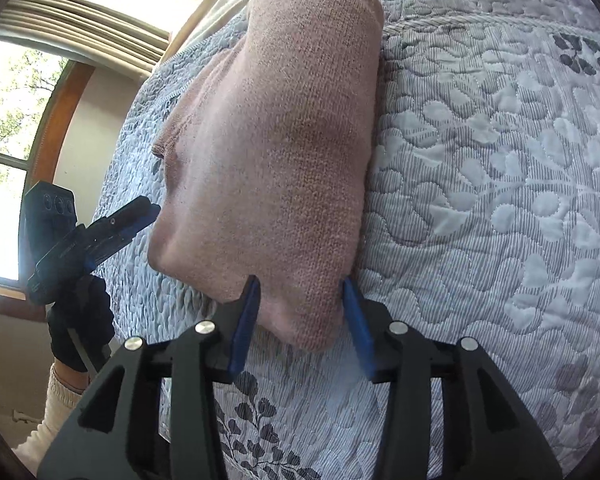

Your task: Fold small clothes

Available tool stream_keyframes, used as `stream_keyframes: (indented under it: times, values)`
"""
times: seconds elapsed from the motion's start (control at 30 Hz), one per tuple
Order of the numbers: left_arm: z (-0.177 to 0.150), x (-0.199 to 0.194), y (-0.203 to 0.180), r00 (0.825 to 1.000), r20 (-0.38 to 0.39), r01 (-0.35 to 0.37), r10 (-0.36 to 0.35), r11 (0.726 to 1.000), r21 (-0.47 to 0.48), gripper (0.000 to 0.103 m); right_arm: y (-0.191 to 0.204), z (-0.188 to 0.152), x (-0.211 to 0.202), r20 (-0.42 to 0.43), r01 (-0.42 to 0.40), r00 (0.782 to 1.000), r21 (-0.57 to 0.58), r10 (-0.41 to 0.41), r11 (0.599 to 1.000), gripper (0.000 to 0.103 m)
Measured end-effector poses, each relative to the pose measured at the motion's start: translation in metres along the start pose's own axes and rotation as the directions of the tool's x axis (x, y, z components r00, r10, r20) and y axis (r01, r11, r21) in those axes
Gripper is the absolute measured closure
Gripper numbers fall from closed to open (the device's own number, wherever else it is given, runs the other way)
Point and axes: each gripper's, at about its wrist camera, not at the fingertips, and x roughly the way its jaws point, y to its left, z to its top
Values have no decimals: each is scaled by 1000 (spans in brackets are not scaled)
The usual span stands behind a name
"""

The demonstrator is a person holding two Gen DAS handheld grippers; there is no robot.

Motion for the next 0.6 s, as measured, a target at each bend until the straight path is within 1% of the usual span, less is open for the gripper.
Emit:
stream_keyframes:
  times: [0.03,0.1,0.2,0.3,0.4,0.47,0.5,0.53,0.6]
  values:
    - [8,-2,1,1000,12,-2,2,1000,-11,51,1,3,-3,10,0,1000,-5,0,1000,55]
    - [25,-1,9,1000,26,6,-5,999,-47,43,2,13,-5,24,-10,1000,-9,10,1000,53]
    - [47,12,17,1000,9,10,-10,998,-66,43,2,27,-9,45,-15,999,-7,15,1000,49]
    - [62,28,22,998,-15,64,-65,995,-72,42,1,41,-10,63,-33,997,5,33,999,44]
    - [70,48,30,997,-50,55,-60,994,-96,42,-2,51,-8,75,-69,995,20,67,997,44]
    - [71,60,37,992,-65,100,-108,988,-114,42,-4,58,-7,81,-82,994,24,79,996,40]
    - [71,65,40,987,-67,138,-148,982,-131,42,-5,62,-6,81,-80,994,24,78,997,39]
    - [71,70,42,978,-73,182,-195,972,-147,42,-5,63,-6,80,-79,994,21,77,997,35]
    - [70,78,45,966,-76,231,-246,958,-169,37,-9,69,-4,80,-85,993,20,83,996,34]
